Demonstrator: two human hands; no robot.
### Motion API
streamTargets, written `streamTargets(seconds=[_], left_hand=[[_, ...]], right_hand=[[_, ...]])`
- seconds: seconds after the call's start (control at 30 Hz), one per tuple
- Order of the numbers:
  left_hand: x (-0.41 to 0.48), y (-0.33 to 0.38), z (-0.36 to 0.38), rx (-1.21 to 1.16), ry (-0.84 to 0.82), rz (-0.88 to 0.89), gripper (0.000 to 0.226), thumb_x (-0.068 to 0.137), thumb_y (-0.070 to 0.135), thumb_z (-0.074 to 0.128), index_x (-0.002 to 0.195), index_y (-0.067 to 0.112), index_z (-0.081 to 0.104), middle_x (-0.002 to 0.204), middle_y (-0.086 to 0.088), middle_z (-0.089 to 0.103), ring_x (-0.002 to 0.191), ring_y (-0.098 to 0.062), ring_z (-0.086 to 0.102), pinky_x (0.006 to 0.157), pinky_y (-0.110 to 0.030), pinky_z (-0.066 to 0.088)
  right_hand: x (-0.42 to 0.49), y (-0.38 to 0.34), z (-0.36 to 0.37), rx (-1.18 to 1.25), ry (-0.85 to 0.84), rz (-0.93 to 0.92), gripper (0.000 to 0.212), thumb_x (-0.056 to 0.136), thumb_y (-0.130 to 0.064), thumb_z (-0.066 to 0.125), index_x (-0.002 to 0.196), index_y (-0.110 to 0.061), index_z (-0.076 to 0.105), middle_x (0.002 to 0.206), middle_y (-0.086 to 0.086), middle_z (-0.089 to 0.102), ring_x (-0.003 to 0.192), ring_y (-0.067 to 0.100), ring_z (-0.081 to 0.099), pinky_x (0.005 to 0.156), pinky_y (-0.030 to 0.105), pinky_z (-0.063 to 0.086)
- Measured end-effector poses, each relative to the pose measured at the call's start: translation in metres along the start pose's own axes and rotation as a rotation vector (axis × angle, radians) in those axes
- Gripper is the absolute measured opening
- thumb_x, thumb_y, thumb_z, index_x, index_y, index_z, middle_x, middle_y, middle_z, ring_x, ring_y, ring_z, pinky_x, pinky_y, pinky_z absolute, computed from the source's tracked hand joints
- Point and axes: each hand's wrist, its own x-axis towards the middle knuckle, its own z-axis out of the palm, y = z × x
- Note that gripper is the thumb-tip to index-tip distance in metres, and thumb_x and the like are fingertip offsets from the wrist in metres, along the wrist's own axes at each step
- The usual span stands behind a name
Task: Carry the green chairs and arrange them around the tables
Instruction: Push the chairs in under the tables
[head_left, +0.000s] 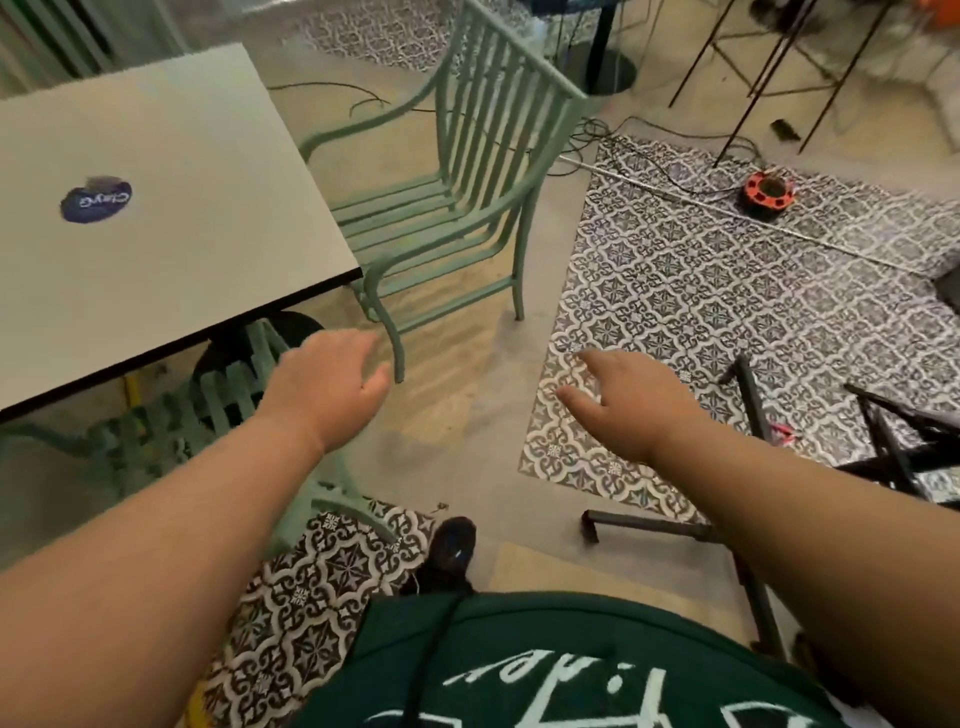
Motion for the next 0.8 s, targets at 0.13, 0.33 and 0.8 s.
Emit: streamTargets(seconds=[0.13,0.33,0.8], left_hand=[[0.089,0.003,-0.013,-0.030,-0.009,0.081,0.063,0.091,0.050,0.037,0.142,0.020,0.058,0.134,-0.007,0.066,0.126,-0.032,0.057,0.097,-0.050,0.050],[0.190,0.023,-0.035,0.017,-0.032,0.156,0.064,0.092,0.048,0.036,0.147,0.020,0.054,0.140,-0.007,0.063,0.129,-0.031,0.055,0.099,-0.050,0.050],[0.386,0.129,-0.032,-0.020,0.021,-0.007,0.051,0.103,0.040,0.043,0.150,0.019,0.051,0.145,-0.006,0.059,0.133,-0.029,0.051,0.105,-0.048,0.043]], right_hand=[[0.057,0.013,-0.024,0.049,0.040,0.049,0.059,0.098,-0.059,0.046,0.138,-0.017,0.055,0.131,0.010,0.066,0.120,0.030,0.060,0.100,0.045,0.050],[0.125,0.033,-0.061,0.084,0.056,0.093,0.060,0.100,-0.057,0.045,0.142,-0.015,0.052,0.136,0.010,0.063,0.126,0.030,0.057,0.104,0.046,0.047],[0.329,0.179,-0.150,0.021,0.007,-0.132,0.066,0.100,-0.058,0.046,0.149,-0.015,0.048,0.138,0.009,0.063,0.126,0.028,0.057,0.104,0.041,0.047]])
